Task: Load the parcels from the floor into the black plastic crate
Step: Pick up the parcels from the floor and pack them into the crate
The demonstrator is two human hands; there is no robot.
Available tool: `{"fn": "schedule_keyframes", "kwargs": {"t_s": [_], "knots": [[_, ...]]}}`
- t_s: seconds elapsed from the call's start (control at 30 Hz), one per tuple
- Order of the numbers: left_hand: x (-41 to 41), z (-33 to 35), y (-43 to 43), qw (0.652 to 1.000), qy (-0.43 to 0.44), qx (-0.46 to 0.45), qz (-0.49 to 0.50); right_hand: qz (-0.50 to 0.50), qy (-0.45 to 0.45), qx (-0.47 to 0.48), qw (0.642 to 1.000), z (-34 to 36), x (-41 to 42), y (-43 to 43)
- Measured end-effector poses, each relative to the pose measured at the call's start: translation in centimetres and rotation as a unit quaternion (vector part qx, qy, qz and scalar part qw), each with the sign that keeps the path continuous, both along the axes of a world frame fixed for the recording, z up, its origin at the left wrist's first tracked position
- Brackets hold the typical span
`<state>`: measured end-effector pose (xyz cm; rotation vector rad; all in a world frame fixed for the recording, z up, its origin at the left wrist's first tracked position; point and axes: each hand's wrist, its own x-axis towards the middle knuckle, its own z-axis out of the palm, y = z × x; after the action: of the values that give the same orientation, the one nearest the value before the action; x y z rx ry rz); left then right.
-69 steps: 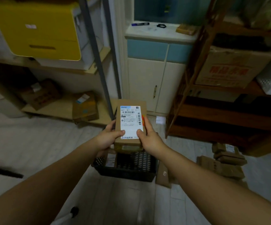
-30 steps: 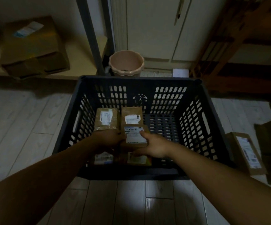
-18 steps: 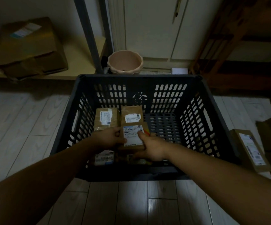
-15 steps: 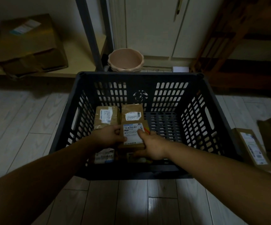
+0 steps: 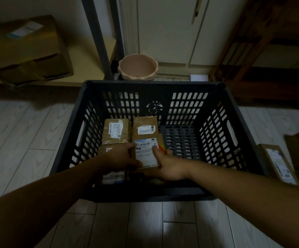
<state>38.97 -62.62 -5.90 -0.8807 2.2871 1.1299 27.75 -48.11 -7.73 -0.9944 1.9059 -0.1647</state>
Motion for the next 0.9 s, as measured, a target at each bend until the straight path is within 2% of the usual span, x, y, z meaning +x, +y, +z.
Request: {"fn": "schedule_keyframes", "kwargs": {"t_s": [0.07, 0.13, 0.27, 0.4, 0.57, 0.67, 0.77, 0.9], "knots": [[-0.4, -0.6, 0.0, 0.999, -0.015, 0.032, 0.003, -0.053, -0.047, -0.038, 0.997, 0.0, -0.4, -0.2], [-0.6, -1.3, 0.0, 0.998, -0.023, 0.064, 0.01, -0.066, -0.048, -0.057, 0.995, -0.1, -0.2, 0.0], [-0.1, -1.7, 0.3, 0.999, -0.005, 0.034, -0.038, -0.043, -0.013, -0.037, 0.998, -0.5, 0.4, 0.0], [-0.1, -3.4, 0.1, 0.996, -0.047, 0.0, -0.076, 0.018, 0.029, 0.039, 0.999, -0.8, 0.7, -0.8], [-0.8, -4.5, 0.1, 0.975, -0.09, -0.078, -0.187, 0.122, 0.104, 0.095, 0.982, -0.9, 0.0, -0.8], [-1.1, -4.7, -1.1, 0.965, -0.08, -0.139, -0.206, 0.211, 0.179, 0.08, 0.958, -0.9, -1.1, -0.9], [-0.8, -5.6, -1.5, 0.936, -0.07, -0.214, -0.27, 0.306, 0.26, 0.044, 0.915, -1.8, -1.2, -1.0], [-0.5, -7.0, -1.9, 0.924, -0.083, -0.219, -0.303, 0.32, 0.258, 0.031, 0.911, -2.9, -1.9, -1.5]]}}
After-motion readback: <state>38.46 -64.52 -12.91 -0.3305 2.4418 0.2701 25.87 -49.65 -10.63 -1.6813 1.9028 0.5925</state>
